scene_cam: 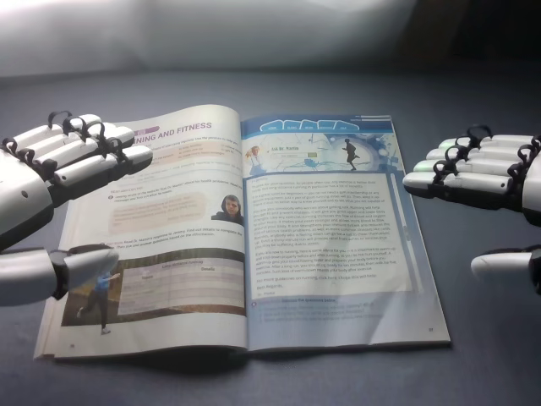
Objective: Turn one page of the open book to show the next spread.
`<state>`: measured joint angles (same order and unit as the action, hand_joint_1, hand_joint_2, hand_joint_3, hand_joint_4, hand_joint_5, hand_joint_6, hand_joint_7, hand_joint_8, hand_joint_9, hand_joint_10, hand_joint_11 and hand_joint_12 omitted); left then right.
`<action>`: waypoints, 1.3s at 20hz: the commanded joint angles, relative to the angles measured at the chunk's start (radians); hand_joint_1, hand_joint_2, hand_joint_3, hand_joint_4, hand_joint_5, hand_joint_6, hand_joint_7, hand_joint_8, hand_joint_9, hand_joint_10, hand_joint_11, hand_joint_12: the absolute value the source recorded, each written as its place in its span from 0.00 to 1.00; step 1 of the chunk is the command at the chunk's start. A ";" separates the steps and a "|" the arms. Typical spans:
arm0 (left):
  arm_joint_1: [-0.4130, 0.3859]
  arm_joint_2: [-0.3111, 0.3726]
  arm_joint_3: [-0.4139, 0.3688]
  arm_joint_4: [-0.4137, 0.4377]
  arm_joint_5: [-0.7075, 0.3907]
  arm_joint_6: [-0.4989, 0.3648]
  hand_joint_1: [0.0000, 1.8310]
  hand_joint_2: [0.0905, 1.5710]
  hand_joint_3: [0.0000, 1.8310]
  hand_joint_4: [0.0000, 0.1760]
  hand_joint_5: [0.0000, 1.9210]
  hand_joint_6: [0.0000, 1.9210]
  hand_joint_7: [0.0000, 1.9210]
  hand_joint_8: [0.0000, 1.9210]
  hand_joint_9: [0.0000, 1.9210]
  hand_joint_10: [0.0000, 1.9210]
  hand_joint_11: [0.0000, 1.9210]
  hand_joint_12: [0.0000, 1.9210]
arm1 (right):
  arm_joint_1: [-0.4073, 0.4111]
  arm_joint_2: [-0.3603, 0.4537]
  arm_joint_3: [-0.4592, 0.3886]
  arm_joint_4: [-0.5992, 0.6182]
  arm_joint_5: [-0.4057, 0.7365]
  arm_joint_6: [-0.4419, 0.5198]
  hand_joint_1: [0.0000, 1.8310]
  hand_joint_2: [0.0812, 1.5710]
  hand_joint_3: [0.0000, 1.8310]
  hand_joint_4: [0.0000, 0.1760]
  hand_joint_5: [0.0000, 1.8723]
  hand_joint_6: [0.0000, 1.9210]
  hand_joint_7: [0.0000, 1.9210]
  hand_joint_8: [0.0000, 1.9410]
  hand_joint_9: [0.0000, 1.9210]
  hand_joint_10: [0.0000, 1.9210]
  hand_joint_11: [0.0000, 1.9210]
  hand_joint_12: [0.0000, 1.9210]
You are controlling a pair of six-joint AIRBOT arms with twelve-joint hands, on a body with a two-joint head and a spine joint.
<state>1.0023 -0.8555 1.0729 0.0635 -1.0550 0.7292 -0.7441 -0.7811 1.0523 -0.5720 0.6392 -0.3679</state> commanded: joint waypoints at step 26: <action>0.050 0.063 -0.028 -0.116 -0.179 0.038 0.12 0.86 0.00 0.00 0.05 0.01 0.00 0.00 0.00 0.00 0.00 0.00 | 0.047 -0.204 0.125 -0.333 -0.096 0.264 0.00 0.78 0.00 0.00 0.01 0.00 0.00 0.00 0.00 0.00 0.00 0.00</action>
<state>1.0569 -0.8001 1.0458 -0.0284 -1.1122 0.7666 -0.7025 -0.9916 1.1778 -0.9302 0.4862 -0.1070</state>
